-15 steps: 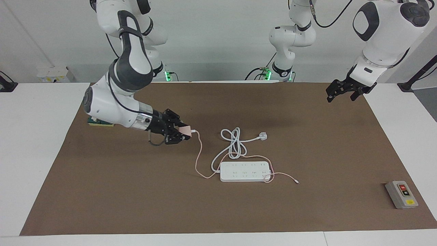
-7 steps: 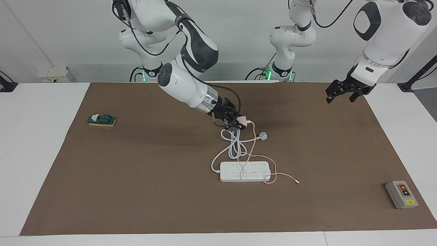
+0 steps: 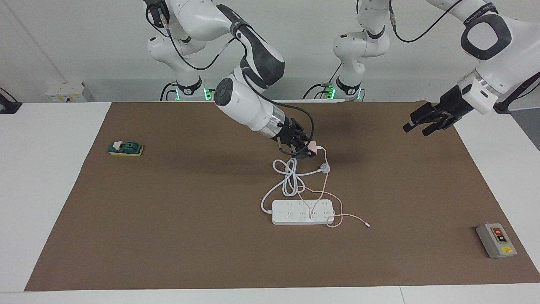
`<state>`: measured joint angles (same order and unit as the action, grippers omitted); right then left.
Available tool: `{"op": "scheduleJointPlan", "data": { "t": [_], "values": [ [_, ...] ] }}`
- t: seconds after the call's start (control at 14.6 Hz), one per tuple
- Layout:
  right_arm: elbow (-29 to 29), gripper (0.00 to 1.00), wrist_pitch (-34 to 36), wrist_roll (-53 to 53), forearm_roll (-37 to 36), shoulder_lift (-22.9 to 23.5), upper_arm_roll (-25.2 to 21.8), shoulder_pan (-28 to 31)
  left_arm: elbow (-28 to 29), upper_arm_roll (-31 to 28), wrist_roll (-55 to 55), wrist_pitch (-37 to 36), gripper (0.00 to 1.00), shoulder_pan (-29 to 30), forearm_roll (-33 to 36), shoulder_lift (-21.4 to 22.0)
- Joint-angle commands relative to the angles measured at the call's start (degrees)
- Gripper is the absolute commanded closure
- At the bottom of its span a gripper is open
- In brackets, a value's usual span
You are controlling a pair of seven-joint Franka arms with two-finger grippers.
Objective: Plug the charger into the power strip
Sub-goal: 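Carry the charger toward the power strip while the left gripper approaches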
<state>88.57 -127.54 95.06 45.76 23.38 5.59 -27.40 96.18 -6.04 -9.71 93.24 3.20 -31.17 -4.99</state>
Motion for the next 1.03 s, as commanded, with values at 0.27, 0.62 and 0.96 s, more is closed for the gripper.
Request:
{"op": "scheduleJointPlan", "data": {
  "t": [0.27, 0.62, 0.96],
  "values": [
    [-1.38, 1.00, -0.61, 1.09, 0.74, 1.49, -0.32, -1.43, 10.67, 0.33, -13.20, -0.33, 0.00, 2.69, -28.03, -4.75],
    [-2.69, 1.00, -0.26, 1.26, 1.00, 2.72, -0.32, -1.43, 16.48, 0.68, -23.94, -6.39, 0.00, 1.90, -44.91, -9.24],
    [-3.67, 1.00, 0.01, 1.88, 1.00, 3.34, -0.32, -1.17, 22.37, 0.86, -35.81, -5.96, 0.00, -4.16, -52.33, -9.42]
  ]
}}
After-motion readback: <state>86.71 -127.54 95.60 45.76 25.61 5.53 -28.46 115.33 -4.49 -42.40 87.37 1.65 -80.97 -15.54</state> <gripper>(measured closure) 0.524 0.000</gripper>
